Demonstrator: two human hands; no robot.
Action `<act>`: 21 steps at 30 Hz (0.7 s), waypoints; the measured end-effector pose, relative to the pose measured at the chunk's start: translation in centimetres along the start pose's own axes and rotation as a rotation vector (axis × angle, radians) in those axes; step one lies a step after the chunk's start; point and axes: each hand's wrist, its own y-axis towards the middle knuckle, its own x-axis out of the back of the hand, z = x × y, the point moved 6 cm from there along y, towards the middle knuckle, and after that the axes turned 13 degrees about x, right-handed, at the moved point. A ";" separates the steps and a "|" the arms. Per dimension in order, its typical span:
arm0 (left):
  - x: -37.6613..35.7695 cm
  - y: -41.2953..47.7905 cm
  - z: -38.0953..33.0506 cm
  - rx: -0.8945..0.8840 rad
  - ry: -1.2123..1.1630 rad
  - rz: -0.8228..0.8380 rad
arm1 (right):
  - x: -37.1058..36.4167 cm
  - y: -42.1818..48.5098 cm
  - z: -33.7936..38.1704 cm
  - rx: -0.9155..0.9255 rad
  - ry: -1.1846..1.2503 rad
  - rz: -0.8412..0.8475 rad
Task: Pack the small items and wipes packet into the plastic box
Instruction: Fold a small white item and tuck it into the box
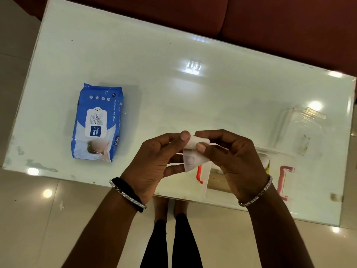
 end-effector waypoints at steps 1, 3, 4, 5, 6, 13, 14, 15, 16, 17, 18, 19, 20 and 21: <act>0.0 0.0 0.0 -0.002 0.006 0.000 | -0.1 0.0 0.0 0.000 0.017 0.014; 0.1 0.1 0.0 -0.021 0.018 -0.012 | -0.1 -0.1 -0.2 -0.011 0.059 0.031; 0.1 0.1 -0.1 -0.032 0.027 -0.017 | -0.2 -0.2 -0.3 -0.027 0.083 0.031; 0.1 0.0 -0.1 -0.042 0.036 -0.017 | -0.2 -0.3 -0.4 -0.051 0.100 0.022; 0.1 0.0 -0.1 -0.053 0.045 -0.013 | -0.2 -0.4 -0.5 -0.077 0.103 0.008; -0.1 0.0 0.5 -0.008 0.010 -0.001 | 0.1 -0.6 -0.8 -0.079 -0.011 -0.007; -0.1 0.0 0.5 0.011 -0.002 0.003 | 0.2 -0.7 -0.7 -0.069 -0.011 -0.011; -0.1 0.0 0.6 0.027 0.001 0.005 | 0.3 -0.8 -0.6 -0.060 -0.013 -0.011; -0.1 0.0 0.7 0.034 0.019 0.005 | 0.3 -0.8 -0.6 -0.052 -0.014 -0.005; -0.2 0.1 1.0 0.038 0.043 0.001 | 0.5 -1.0 -0.8 -0.048 -0.007 0.001; -0.2 0.1 1.1 0.034 0.064 -0.007 | 0.6 -1.2 -0.9 -0.049 0.011 0.006; -0.1 0.1 1.1 0.024 0.072 -0.015 | 0.5 -1.2 -1.0 -0.055 0.039 0.013; -0.1 0.1 1.1 0.012 0.069 -0.021 | 0.5 -1.3 -1.0 -0.067 0.073 0.013; 0.0 0.1 1.0 -0.001 0.056 -0.022 | 0.4 -1.4 -1.0 -0.083 0.102 0.006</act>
